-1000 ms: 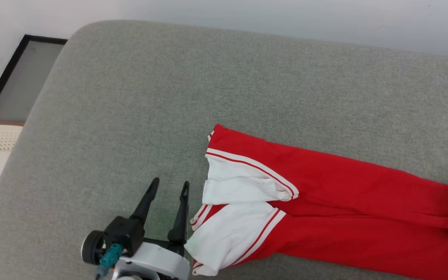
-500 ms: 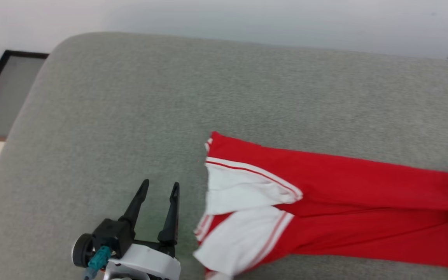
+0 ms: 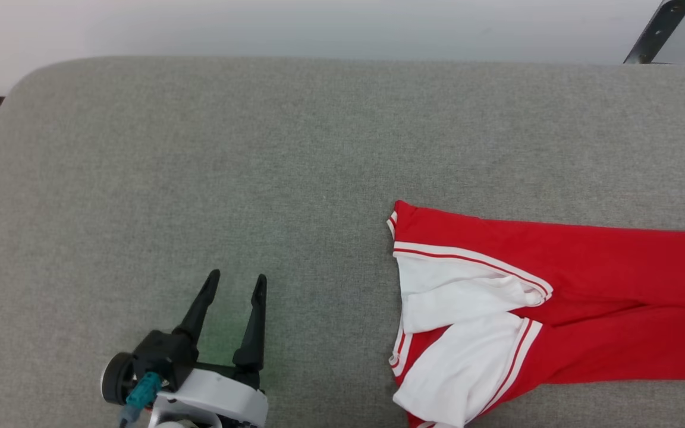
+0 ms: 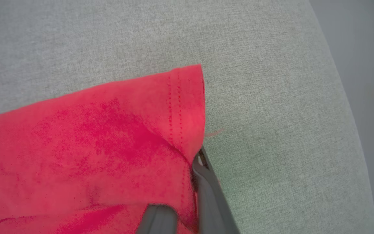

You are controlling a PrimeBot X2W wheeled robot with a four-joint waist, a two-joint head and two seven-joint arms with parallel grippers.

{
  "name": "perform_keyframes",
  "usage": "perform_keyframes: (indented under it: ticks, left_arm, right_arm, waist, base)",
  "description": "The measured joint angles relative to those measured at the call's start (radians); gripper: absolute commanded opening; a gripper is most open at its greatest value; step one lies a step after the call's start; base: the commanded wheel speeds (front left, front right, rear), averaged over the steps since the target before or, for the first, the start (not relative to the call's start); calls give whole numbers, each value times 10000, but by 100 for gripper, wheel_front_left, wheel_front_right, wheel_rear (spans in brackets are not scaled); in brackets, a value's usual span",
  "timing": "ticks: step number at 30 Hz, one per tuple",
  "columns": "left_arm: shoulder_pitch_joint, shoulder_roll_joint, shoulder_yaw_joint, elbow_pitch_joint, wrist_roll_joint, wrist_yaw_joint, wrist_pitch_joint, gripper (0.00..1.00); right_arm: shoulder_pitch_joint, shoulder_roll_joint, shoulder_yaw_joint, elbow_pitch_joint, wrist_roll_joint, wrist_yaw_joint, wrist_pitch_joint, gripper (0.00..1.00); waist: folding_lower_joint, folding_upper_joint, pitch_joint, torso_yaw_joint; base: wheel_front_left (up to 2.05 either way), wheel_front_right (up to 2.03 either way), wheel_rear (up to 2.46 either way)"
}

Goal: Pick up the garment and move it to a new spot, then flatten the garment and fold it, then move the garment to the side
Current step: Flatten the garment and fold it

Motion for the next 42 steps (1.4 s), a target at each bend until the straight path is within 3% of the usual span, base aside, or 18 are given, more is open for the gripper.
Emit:
perform_keyframes:
  ticks: [6,13,19,30,42]
  left_arm:
    - [104,-38,13,199,12,-36,0,100]
    - [470,-140,12,314,-96,-42,0,100]
    - [459,-203,-174,360,-238,-46,0,100]
    - [288,-228,-462,443,-717,15,0,100]
    - [89,-232,-709,487,-1064,205,0,100]
  right_arm:
    - [98,336,1515,-982,245,0,-251,0]
    - [488,1170,3459,-3551,1524,-2,652,0]
    - [410,1856,4696,-4489,1956,-2,1001,0]
    - [-400,2617,6514,-3377,1908,-2,477,0]
    - [-979,2874,7492,-1753,2004,-2,-322,0]
  waist:
    - [0,0,-363,-60]
    - [0,0,-919,-51]
    - [0,-1,-1026,220]
    - [0,0,-797,997]
    - [0,0,-559,1390]
  base:
    - [0,0,0]
    - [0,0,0]
    - [0,0,0]
    - [0,0,0]
    - [0,0,0]
